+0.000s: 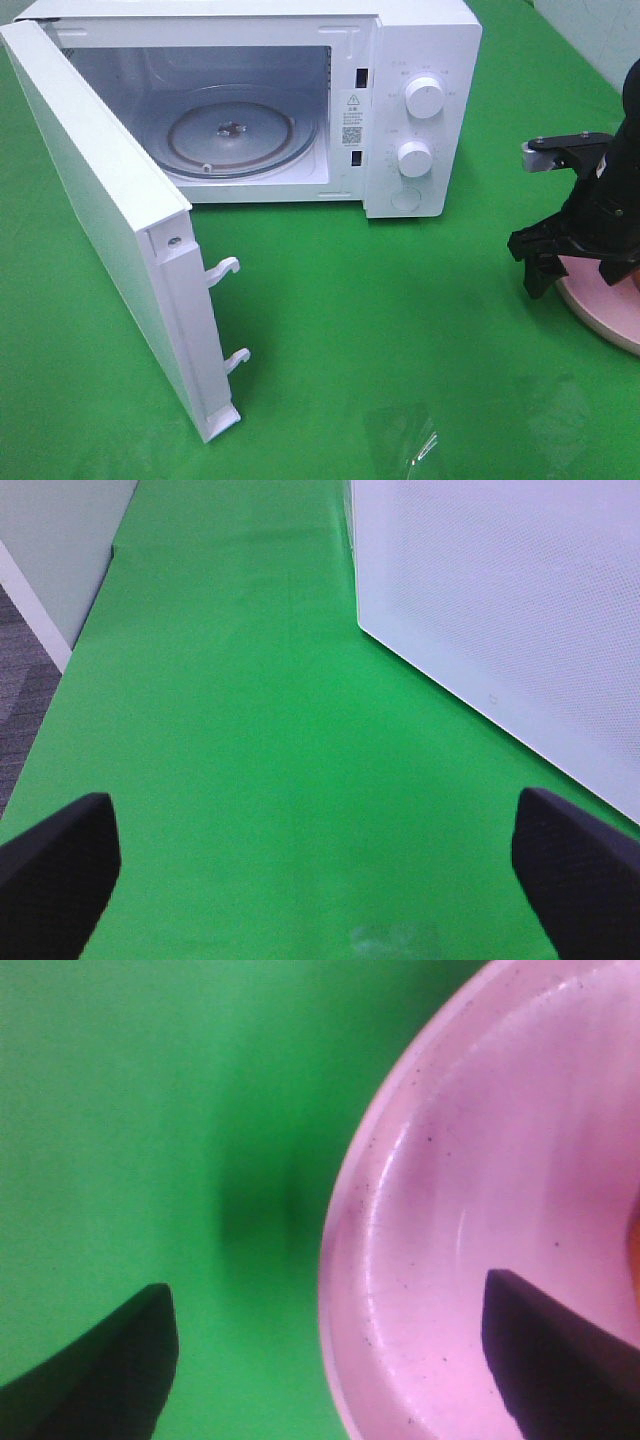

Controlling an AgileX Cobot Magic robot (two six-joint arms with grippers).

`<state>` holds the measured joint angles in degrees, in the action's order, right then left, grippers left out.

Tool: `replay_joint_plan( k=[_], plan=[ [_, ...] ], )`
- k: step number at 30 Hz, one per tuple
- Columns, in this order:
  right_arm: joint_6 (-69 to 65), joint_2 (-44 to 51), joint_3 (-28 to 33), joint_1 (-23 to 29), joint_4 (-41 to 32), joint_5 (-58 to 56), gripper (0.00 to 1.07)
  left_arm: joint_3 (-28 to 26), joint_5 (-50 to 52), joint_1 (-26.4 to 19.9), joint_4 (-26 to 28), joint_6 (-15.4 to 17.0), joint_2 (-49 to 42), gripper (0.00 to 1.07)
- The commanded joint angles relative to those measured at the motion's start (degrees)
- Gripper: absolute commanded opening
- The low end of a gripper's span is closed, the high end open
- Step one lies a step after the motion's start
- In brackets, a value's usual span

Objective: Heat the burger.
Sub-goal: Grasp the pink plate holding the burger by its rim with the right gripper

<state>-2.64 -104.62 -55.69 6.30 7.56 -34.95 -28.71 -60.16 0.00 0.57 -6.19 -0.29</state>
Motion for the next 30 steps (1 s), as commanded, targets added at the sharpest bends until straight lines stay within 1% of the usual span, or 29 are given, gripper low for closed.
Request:
replay_joint_plan(
  k=[1,7,17,19,20,21,22,23,24,25,26,27,28,29,30],
  plan=[
    [0.57,-1.09,0.29,-0.29,-0.29,0.52,0.79,0.17,0.69,0.00,0.06,0.11,-1.38,1.00],
    [0.57,-4.30,0.29,-0.29,-0.46,1.83,0.77,0.17,0.69,0.00,0.06,0.11,-1.38,1.00],
    [0.57,-4.87,0.29,-0.34,-0.57,2.23,0.75,0.17,0.69,0.00,0.06,0.11,-1.38,1.00],
    [0.57,-5.04,0.29,-0.34,-0.57,2.23,0.74,0.17,0.69,0.00,0.06,0.11,-1.38,1.00],
    [0.57,-5.04,0.29,-0.34,-0.52,2.23,0.70,0.17,0.69,0.00,0.06,0.11,-1.38,1.00],
    [0.57,-5.04,0.29,-0.34,-0.52,2.23,0.70,0.17,0.69,0.00,0.06,0.11,-1.38,1.00],
    [0.52,-5.04,0.29,-0.34,-0.52,2.23,0.63,0.17,0.69,0.00,0.06,0.11,-1.38,1.00],
    [0.52,-5.04,0.29,-0.34,-0.52,2.23,0.63,0.17,0.69,0.00,0.06,0.11,-1.38,1.00],
    [0.11,-5.04,0.29,-0.34,-0.52,2.23,0.54,0.17,0.69,0.00,0.06,0.11,-1.38,1.00],
    [0.11,-5.04,0.29,-0.34,-0.52,2.23,0.54,0.17,0.69,0.00,0.06,0.11,-1.38,1.00],
    [0.00,-5.04,0.29,-0.34,-0.52,2.18,0.41,0.17,0.69,0.00,0.06,0.11,-1.38,1.00],
    [0.00,-5.04,0.29,-0.34,-0.52,2.18,0.36,0.17,0.69,0.00,0.06,0.11,-1.38,1.00],
    [0.00,-5.04,0.29,-0.34,-0.52,2.18,0.36,0.17,0.69,0.00,0.06,0.11,-1.38,1.00],
    [0.00,-5.04,0.29,-0.34,-0.52,2.12,0.23,0.17,0.69,0.00,0.06,0.11,-1.38,1.00],
    [0.00,-5.04,0.29,-0.34,-0.52,2.12,0.23,0.17,0.69,0.00,0.06,0.11,-1.38,1.00]
  ],
)
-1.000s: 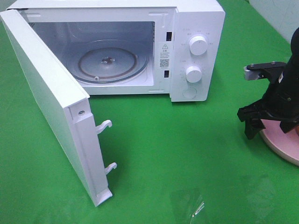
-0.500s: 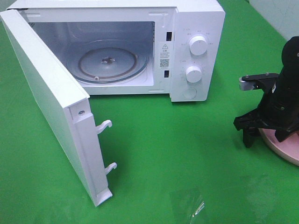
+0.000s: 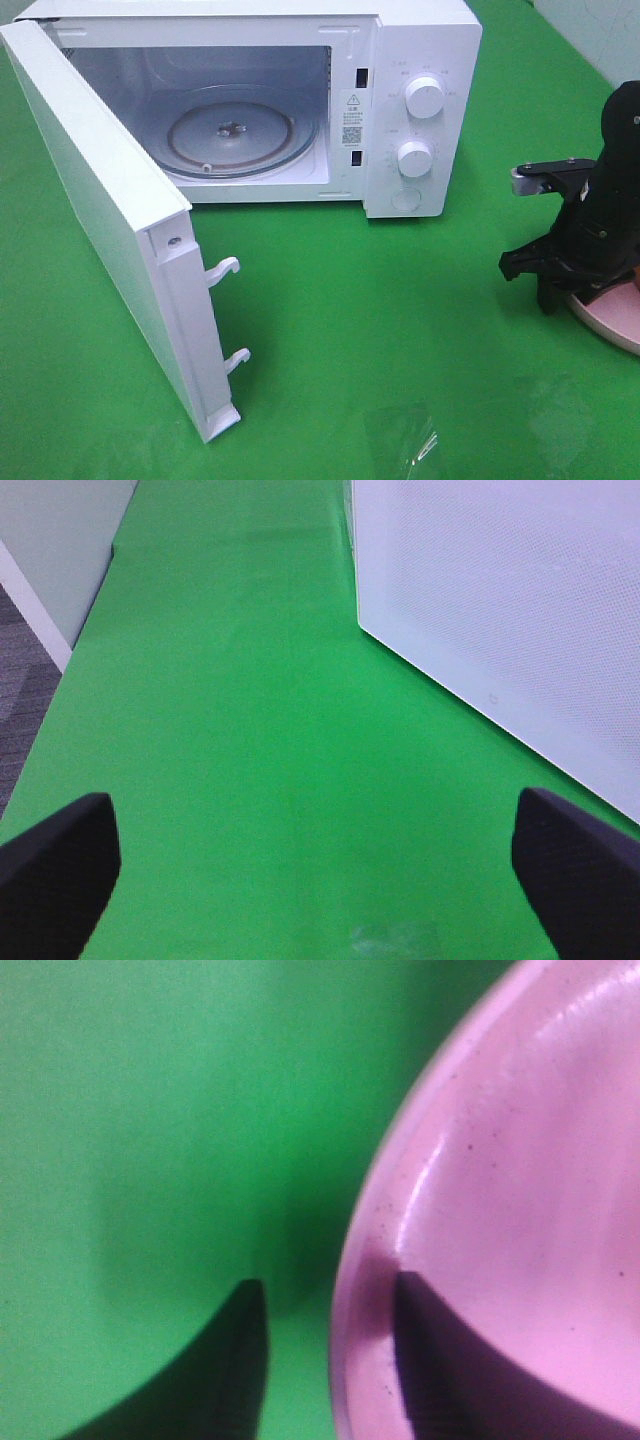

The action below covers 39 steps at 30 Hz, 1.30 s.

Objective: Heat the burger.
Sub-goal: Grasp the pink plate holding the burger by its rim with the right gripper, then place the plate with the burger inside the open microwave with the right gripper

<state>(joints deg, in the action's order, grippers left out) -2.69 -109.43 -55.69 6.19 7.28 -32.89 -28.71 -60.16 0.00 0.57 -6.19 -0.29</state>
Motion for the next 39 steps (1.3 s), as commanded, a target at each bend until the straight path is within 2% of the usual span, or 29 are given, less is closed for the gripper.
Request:
replay_joint_plan(
  k=[1,2,3,4,5,30,39],
  plan=[
    [0.06,-0.23,0.29,-0.23,-0.11,-0.06,0.13,0.17,0.69,0.00,0.06,0.11,-1.38,1.00],
    [0.06,-0.23,0.29,-0.23,-0.11,-0.06,0.13,0.17,0.69,0.00,0.06,0.11,-1.38,1.00],
    [0.06,-0.23,0.29,-0.23,0.74,0.00,0.05,0.17,0.69,0.00,0.06,0.11,-1.38,1.00],
    [0.06,-0.23,0.29,-0.23,0.74,0.00,0.05,0.17,0.69,0.00,0.06,0.11,-1.38,1.00],
    [0.00,-0.23,0.29,-0.23,1.38,0.00,0.00,0.17,0.69,0.00,0.06,0.11,-1.38,1.00],
    [-4.64,2.98,0.29,-0.06,4.81,-4.76,0.00,0.17,0.69,0.00,0.06,0.11,-1.38,1.00],
    [-10.60,4.30,0.29,3.72,12.09,-8.42,0.00,0.17,0.69,0.00,0.06,0.11,-1.38,1.00]
  ],
)
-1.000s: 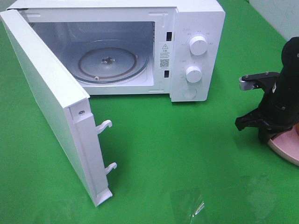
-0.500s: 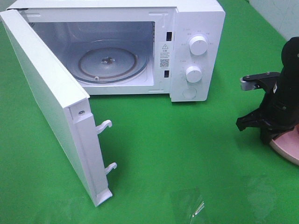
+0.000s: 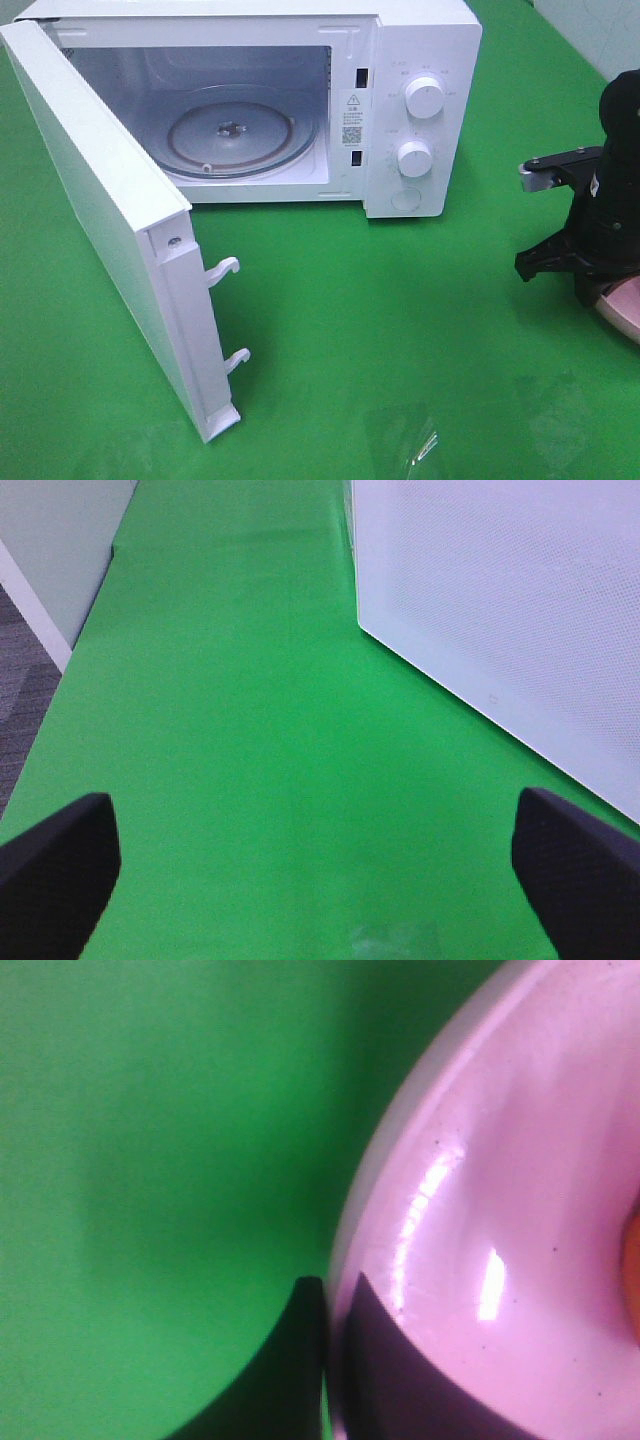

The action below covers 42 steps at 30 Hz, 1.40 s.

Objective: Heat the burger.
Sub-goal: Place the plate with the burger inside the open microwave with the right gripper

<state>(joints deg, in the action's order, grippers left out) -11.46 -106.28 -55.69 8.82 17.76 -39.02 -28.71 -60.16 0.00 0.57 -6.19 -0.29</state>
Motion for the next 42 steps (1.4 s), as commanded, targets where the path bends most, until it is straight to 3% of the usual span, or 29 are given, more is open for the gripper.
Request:
replay_joint_plan(
  k=[1,10,17,29,42],
  plan=[
    [-1.83,1.15,0.29,1.09,1.60,-2.29,0.00,0.17,0.69,0.00,0.06,0.11,-1.38,1.00],
    [-5.04,3.55,0.46,5.56,5.79,-7.10,0.00,0.17,0.69,0.00,0.06,0.11,-1.38,1.00],
    [-9.28,6.65,4.41,8.82,9.40,-7.68,0.00,0.17,0.69,0.00,0.06,0.11,-1.38,1.00],
    [-10.83,12.03,9.80,12.83,10.31,-9.63,0.00,0.17,0.69,0.00,0.06,0.11,-1.38,1.00],
    [-13.75,18.39,13.87,20.91,12.83,-13.64,0.00,0.17,0.69,0.00,0.06,0.11,-1.38,1.00]
  ],
)
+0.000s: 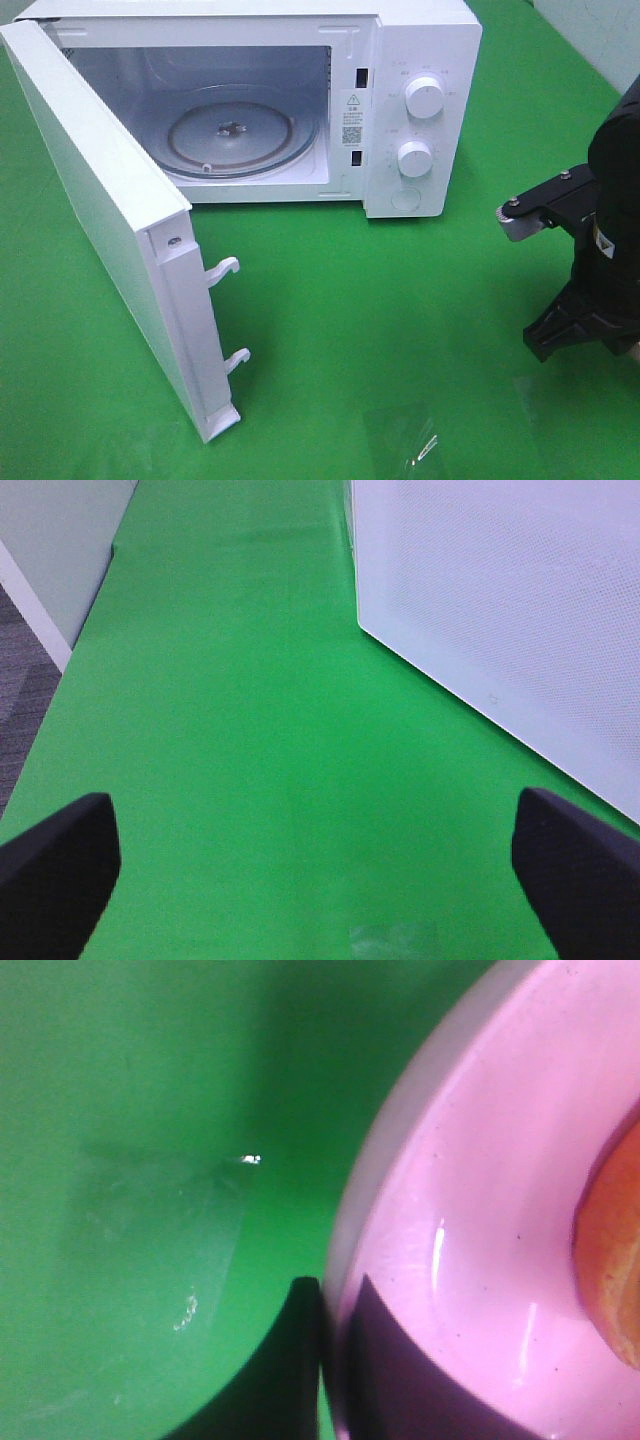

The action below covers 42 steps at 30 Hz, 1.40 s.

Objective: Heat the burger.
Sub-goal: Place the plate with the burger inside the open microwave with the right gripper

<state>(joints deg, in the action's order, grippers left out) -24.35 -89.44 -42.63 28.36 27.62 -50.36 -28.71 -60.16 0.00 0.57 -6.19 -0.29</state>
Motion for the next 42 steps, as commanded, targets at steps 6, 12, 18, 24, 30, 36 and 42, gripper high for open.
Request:
replay_joint_plan(
  k=[6,12,18,24,30,36,42],
  plan=[
    [-0.86,3.90,3.32,4.81,2.86,-2.46,0.00,0.17,0.69,0.00,0.06,0.11,-1.38,1.00],
    [-1.26,7.28,5.27,10.77,3.04,-3.78,0.00,0.17,0.69,0.00,0.06,0.11,-1.38,1.00],
    [-1.43,7.68,5.27,13.98,3.44,-4.01,0.00,0.17,0.69,0.00,0.06,0.11,-1.38,1.00],
    [-1.60,7.68,5.27,18.39,4.87,-4.47,0.00,0.17,0.69,0.00,0.06,0.11,-1.38,1.00],
    [-2.23,7.68,5.27,21.83,6.42,-6.53,0.00,0.17,0.69,0.00,0.06,0.11,-1.38,1.00],
    [-3.21,7.62,5.27,24.58,8.14,-7.56,0.00,0.17,0.69,0.00,0.06,0.11,-1.38,1.00],
    [-6.65,7.62,5.27,27.96,13.01,-10.94,0.00,0.17,0.69,0.00,0.06,0.11,-1.38,1.00]
  ],
)
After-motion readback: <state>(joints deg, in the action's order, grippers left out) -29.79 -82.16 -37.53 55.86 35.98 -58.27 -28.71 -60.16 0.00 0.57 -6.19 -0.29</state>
